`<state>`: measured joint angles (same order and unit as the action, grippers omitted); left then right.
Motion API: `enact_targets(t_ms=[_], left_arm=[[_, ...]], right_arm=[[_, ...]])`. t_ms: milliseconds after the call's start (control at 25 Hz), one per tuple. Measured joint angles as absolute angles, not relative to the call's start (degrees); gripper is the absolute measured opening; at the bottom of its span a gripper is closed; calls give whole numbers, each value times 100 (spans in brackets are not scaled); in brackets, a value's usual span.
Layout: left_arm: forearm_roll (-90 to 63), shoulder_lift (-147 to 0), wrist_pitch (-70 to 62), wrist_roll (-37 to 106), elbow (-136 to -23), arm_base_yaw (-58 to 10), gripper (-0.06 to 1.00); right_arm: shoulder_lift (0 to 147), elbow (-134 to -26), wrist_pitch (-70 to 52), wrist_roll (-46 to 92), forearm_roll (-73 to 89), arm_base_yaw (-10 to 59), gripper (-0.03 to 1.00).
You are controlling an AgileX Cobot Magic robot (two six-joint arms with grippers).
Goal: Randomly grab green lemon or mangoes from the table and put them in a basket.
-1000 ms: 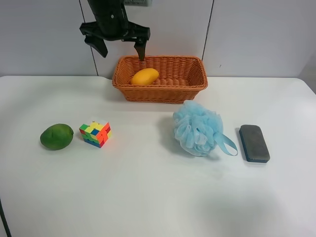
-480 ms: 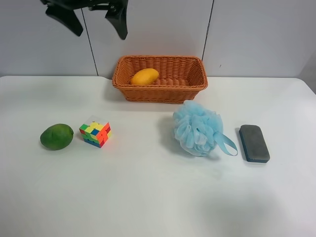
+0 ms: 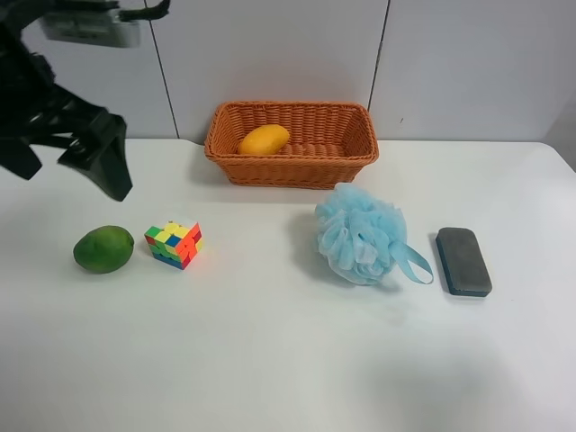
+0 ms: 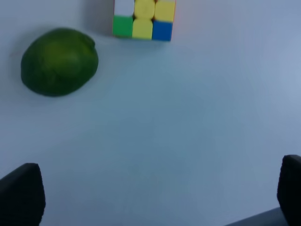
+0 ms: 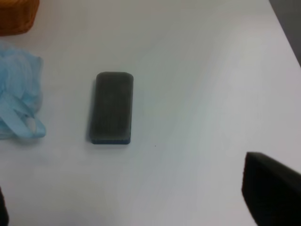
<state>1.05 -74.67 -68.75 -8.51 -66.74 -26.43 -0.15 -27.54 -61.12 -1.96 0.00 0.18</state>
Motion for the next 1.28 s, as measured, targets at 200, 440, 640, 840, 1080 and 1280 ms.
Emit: enact_targets(t_ms=[200, 440, 640, 840, 1080, 1280], left_arm=[[105, -6255, -6868, -868, -5895, -2643, 99], [105, -4689, -6792, -868, -5135, -2643, 99], [39, -3418, -6925, -758, -4607, -2643, 99], [0, -2464, -6929, -641, -4240, -2643, 99], [0, -1824, -6642, -558, -3499, -2092, 99], [-171, -1347, -6170, 0, -2958, -1416, 99]], right_arm=[[-15, -2754, -6112, -196, 0, 18, 99], [-15, -2754, -6112, -196, 0, 18, 99], [-15, -2754, -6112, -196, 0, 18, 99], [-15, -2754, -6112, -196, 0, 18, 99], [-15, -2754, -6112, -196, 0, 18, 99], [-15, -2754, -6112, -196, 0, 18, 99]])
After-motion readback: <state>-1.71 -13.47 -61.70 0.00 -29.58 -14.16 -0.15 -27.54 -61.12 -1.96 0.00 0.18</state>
